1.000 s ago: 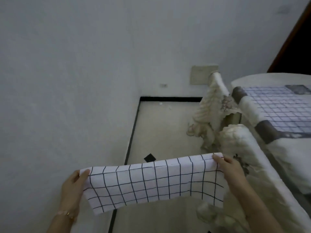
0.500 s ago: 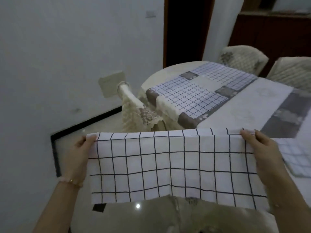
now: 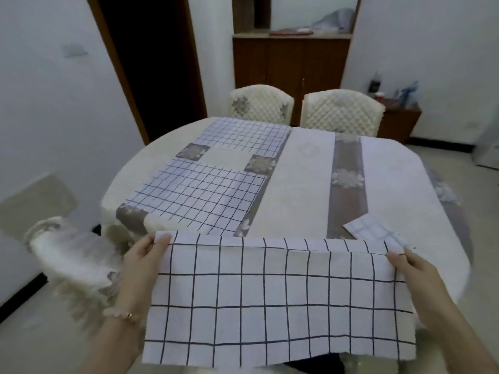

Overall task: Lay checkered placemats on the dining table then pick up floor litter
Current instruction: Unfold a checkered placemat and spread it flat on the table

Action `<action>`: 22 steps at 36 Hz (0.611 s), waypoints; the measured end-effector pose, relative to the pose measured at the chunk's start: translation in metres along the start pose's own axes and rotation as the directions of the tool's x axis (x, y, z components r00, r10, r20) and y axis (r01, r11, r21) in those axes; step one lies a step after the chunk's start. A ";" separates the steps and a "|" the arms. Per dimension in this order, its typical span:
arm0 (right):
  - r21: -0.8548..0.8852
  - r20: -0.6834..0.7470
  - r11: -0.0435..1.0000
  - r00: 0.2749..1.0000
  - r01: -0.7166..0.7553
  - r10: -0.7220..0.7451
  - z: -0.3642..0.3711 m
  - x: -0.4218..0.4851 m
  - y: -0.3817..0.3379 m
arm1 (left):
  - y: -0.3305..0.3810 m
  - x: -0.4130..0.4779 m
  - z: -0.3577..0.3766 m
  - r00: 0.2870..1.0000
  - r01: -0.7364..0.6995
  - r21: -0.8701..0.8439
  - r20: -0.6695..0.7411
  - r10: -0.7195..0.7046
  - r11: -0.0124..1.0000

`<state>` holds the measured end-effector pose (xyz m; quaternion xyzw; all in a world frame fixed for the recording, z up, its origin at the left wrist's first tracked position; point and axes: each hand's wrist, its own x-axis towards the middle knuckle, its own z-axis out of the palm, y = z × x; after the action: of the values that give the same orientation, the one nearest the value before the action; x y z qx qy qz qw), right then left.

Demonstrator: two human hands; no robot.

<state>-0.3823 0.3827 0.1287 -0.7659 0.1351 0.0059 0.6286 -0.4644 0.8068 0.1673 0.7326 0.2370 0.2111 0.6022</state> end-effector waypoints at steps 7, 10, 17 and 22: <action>0.014 -0.122 1.000 0.992 -0.011 0.013 0.003 0.041 -0.024 | 0.018 0.098 0.057 0.951 0.022 0.035 0.306 -0.032 0.999; 0.003 -0.207 0.998 0.976 0.069 -0.067 0.001 0.062 -0.044 | 0.036 0.136 0.080 0.919 -0.043 -0.017 0.391 0.046 0.999; 0.131 -0.272 0.983 0.958 0.132 -0.092 -0.010 0.102 -0.074 | 0.062 0.200 0.133 0.854 -0.147 -0.138 0.481 0.196 0.979; 0.154 -0.292 0.987 0.956 0.052 -0.005 -0.009 0.124 -0.063 | 0.039 0.225 0.169 0.858 -0.066 -0.100 0.502 0.107 0.993</action>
<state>-0.2508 0.3597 0.1692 -0.7073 0.2149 -0.1265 0.6615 -0.1809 0.8035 0.1799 0.7476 0.0289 0.0475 0.6618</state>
